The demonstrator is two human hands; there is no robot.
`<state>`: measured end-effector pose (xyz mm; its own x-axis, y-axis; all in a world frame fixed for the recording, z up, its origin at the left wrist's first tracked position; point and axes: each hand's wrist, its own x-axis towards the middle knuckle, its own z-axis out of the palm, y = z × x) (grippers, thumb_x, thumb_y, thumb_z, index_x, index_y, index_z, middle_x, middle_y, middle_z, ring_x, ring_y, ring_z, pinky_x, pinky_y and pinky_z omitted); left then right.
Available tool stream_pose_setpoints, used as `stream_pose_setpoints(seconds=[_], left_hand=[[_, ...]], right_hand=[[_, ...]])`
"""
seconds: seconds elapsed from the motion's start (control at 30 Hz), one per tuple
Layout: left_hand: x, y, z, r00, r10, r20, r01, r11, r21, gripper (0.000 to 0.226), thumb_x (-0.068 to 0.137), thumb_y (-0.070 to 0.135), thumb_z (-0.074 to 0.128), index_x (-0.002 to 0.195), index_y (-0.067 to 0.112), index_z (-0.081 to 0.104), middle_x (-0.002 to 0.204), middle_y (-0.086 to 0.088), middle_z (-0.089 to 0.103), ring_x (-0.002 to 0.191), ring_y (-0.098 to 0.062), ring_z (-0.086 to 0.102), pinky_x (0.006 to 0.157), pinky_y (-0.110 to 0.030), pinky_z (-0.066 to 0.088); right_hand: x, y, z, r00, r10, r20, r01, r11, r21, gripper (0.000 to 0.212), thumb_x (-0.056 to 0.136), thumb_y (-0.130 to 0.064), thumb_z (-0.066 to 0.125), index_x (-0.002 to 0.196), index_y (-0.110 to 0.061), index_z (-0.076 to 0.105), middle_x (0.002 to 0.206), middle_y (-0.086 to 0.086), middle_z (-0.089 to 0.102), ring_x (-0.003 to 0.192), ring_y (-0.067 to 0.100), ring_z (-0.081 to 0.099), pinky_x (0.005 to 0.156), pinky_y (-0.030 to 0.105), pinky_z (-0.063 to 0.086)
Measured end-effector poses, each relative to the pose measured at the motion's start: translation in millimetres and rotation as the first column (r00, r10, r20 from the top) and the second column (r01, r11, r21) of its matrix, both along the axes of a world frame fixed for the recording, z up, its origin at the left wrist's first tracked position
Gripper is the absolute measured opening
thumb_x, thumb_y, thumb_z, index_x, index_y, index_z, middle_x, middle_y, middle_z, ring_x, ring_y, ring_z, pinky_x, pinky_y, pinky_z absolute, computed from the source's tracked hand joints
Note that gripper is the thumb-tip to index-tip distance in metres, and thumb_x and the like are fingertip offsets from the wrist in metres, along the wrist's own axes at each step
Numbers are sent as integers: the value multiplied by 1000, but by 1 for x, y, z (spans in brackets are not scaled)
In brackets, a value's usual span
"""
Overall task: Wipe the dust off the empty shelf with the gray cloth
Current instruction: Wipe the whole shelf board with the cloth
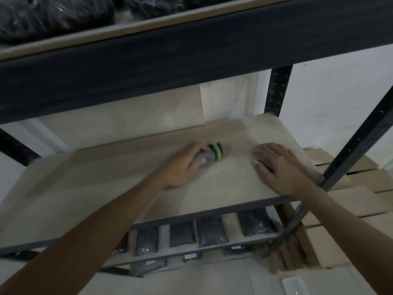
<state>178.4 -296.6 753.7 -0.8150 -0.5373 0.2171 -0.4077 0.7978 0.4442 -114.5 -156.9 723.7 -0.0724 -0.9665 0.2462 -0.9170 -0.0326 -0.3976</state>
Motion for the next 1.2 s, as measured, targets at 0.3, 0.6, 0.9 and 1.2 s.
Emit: stream_pose_setpoints(seconds=[0.3,0.6,0.9,1.2], left_hand=[[-31,-88,-15,952,283,121,-269,956,-119,41,98,34,50,128,6,51,128,-21,53,111,-39,59,92,-45,49],[-7,39,-1,986,-140,85,135,989,62,26,103,27,53,128,19,49,122,2,56,101,-12,57,87,-25,45],[-32,-36,-17,955,244,167,-229,968,-104,36,101,36,47,132,18,45,135,-12,51,115,-34,57,95,-48,51],[-8,109,-9,983,-96,155,106,993,-57,29,104,36,43,127,19,50,120,2,50,88,-10,55,70,-26,48]], right_hand=[[-4,0,-3,1000,24,-5,-24,999,-32,36,100,-45,48,129,-24,54,135,-6,52,125,17,45,99,31,33],[-5,1,-4,1000,29,-6,-29,999,-44,35,100,-43,50,129,-23,53,132,-5,52,121,18,47,98,35,37],[-6,0,-4,999,45,-18,-46,999,-29,37,100,-45,46,130,-24,52,134,-4,51,122,18,45,97,32,33],[-4,4,-1,999,38,4,-38,999,-20,35,100,-43,47,128,-22,52,132,-2,51,121,20,45,97,35,33]])
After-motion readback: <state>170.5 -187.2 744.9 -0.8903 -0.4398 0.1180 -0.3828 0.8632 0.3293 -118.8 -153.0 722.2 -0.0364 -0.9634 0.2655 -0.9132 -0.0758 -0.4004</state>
